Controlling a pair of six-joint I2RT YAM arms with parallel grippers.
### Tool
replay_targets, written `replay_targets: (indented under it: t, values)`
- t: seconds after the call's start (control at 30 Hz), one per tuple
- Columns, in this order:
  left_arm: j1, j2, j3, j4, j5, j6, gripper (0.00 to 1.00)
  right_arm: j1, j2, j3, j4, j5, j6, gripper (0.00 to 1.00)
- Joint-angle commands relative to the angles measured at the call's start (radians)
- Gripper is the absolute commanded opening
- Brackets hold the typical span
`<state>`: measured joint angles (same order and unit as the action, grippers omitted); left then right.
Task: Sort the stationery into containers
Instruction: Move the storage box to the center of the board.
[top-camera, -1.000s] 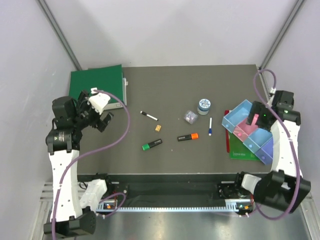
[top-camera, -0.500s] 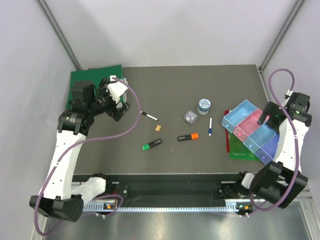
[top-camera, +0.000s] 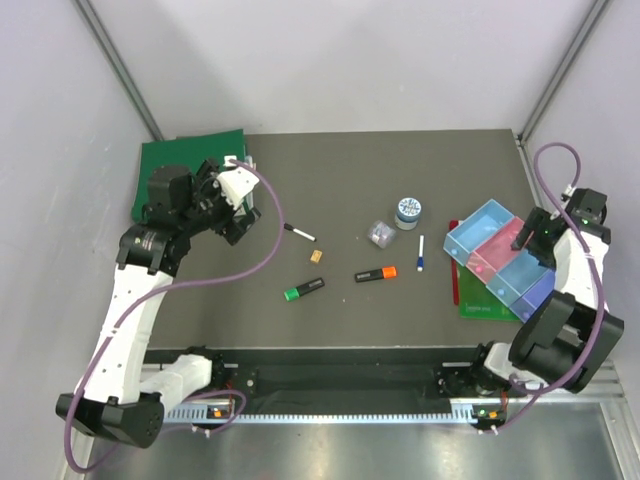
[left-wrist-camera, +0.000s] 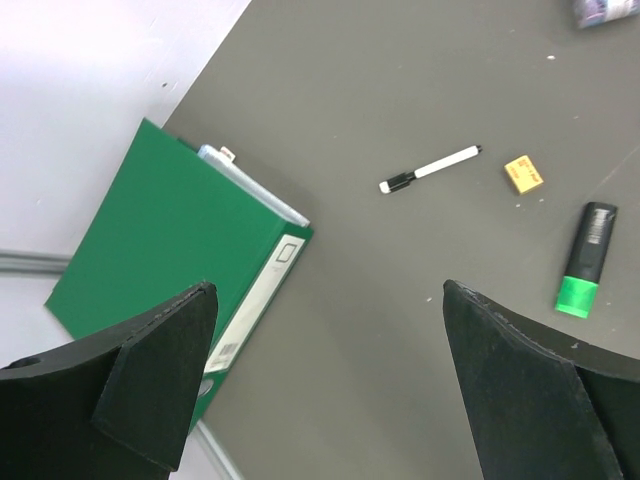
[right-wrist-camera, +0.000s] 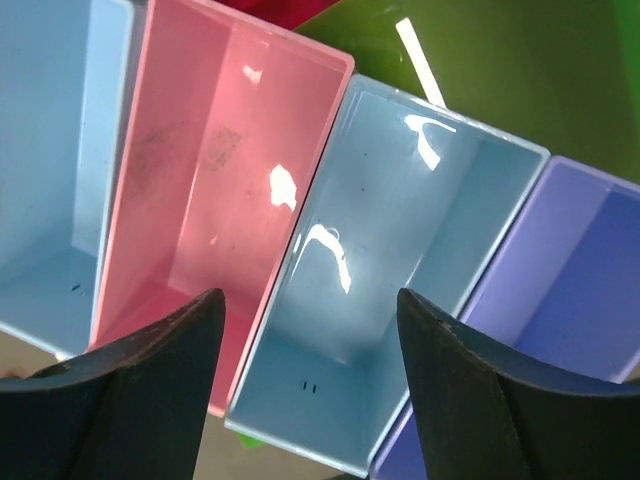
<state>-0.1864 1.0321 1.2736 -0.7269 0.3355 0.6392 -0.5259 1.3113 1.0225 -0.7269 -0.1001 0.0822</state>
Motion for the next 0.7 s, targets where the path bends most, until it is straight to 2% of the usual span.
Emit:
replay_targets:
  t: [0.0, 0.13, 0.17, 0.27, 0.53, 0.63, 0.67]
  values:
    - [-0.007, -0.027, 0.029, -0.015, -0.044, 0.022, 0.99, 0.03, 0.023, -0.019, 0.113, 0.002, 0.018, 0.67]
    - [-0.007, -0.038, 0.023, -0.023, -0.062, 0.017, 0.99, 0.073, 0.039, -0.042, 0.161, 0.04, 0.03, 0.63]
    - [-0.007, -0.04, 0.021, -0.025, -0.065, 0.017, 0.99, 0.081, 0.043, -0.047, 0.167, 0.048, 0.033, 0.55]
    - [-0.007, -0.044, 0.02, -0.026, -0.075, 0.014, 0.99, 0.109, 0.057, -0.059, 0.191, 0.069, 0.042, 0.49]
    - [-0.007, -0.063, 0.023, -0.049, -0.096, 0.031, 0.99, 0.129, 0.08, -0.088, 0.231, 0.097, 0.056, 0.47]
    - [-0.007, -0.063, 0.024, -0.054, -0.104, 0.036, 0.99, 0.13, 0.086, -0.104, 0.245, 0.097, 0.059, 0.42]
    - [-0.007, -0.066, 0.024, -0.052, -0.104, 0.034, 0.99, 0.132, 0.089, -0.107, 0.247, 0.097, 0.062, 0.37]
